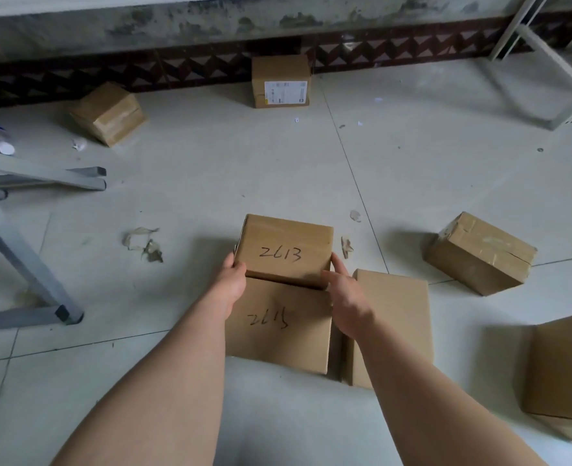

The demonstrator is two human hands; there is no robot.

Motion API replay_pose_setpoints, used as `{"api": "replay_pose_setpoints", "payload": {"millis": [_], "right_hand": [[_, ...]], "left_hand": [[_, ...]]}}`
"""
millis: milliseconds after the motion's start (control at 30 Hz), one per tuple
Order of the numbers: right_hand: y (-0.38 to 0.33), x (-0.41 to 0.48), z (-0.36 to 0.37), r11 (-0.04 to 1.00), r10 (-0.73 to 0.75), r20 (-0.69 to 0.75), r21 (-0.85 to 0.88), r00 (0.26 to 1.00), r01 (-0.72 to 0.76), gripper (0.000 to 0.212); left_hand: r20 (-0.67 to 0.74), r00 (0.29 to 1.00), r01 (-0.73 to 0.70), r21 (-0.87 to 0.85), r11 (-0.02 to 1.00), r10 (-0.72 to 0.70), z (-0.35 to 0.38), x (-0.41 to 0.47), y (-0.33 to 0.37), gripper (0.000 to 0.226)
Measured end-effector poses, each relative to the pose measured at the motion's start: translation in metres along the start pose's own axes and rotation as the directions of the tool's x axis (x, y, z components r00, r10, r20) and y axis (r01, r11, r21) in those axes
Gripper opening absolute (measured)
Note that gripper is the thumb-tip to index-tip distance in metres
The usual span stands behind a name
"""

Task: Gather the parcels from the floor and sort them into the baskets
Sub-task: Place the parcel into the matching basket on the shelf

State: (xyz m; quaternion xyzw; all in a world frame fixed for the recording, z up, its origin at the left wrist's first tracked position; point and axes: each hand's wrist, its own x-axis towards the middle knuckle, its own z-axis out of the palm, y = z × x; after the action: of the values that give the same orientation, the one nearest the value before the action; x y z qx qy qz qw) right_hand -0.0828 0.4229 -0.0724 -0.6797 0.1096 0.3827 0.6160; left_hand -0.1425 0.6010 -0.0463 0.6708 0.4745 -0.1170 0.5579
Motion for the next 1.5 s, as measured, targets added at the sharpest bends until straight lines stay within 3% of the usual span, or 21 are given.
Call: {"api": "replay_pose_setpoints", "payload": {"millis": [200,433,633,833,1033,1200,1333,1400,1500], "right_hand": [[0.011,-0.001,0.009,0.991,0.129,-0.009,-0.045,0.992,-0.129,0.048],[-0.009,-0.035,0.014,0.993,0.021,-0.013,0.117,1.000,-0.019,0.053],[-0.054,-0.114,-0.003,0.981,0.077,-0.033,0.180,0.996,-0.070,0.058],[-0.169,-0.230,-0.006,0.970,0.081,-0.025,0.231,0.996,-0.073,0.058],[-0.307,-0.365,-0.019,0.989,0.013,0.029,0.148,0.999,-0.017,0.059],[-0.429,-0.488,-0.013,0.996,-0.085,0.125,0.014,0.989,0.084,0.059],[-0.512,-0.558,0.016,0.985,-0.150,0.204,-0.048,0.967,0.163,0.063],[-0.545,-0.590,0.039,0.979,-0.189,0.239,-0.033,0.953,0.202,0.064],[-0.579,-0.631,0.079,0.970,-0.232,0.348,0.020,0.908,0.240,0.061]], "left_hand": [[0.043,0.992,0.120,0.023,0.992,-0.121,-0.011,0.001,-0.019,0.049],[-0.029,0.998,0.060,-0.060,0.996,-0.062,-0.031,-0.035,0.008,0.045],[-0.067,0.997,0.037,0.001,0.999,-0.037,-0.060,-0.120,0.053,0.043],[-0.067,0.998,-0.008,0.043,0.999,0.011,-0.104,-0.236,0.144,0.044],[-0.034,0.997,-0.062,0.080,0.995,0.065,-0.147,-0.398,0.246,0.046],[-0.058,0.994,-0.098,-0.046,0.994,0.096,-0.207,-0.533,0.319,0.049],[-0.160,0.974,-0.178,-0.106,0.978,0.160,-0.264,-0.620,0.362,0.054],[-0.206,0.964,-0.207,-0.188,0.960,0.168,-0.294,-0.651,0.374,0.062],[-0.281,0.942,-0.257,-0.252,0.933,0.184,-0.340,-0.690,0.384,0.055]]}}
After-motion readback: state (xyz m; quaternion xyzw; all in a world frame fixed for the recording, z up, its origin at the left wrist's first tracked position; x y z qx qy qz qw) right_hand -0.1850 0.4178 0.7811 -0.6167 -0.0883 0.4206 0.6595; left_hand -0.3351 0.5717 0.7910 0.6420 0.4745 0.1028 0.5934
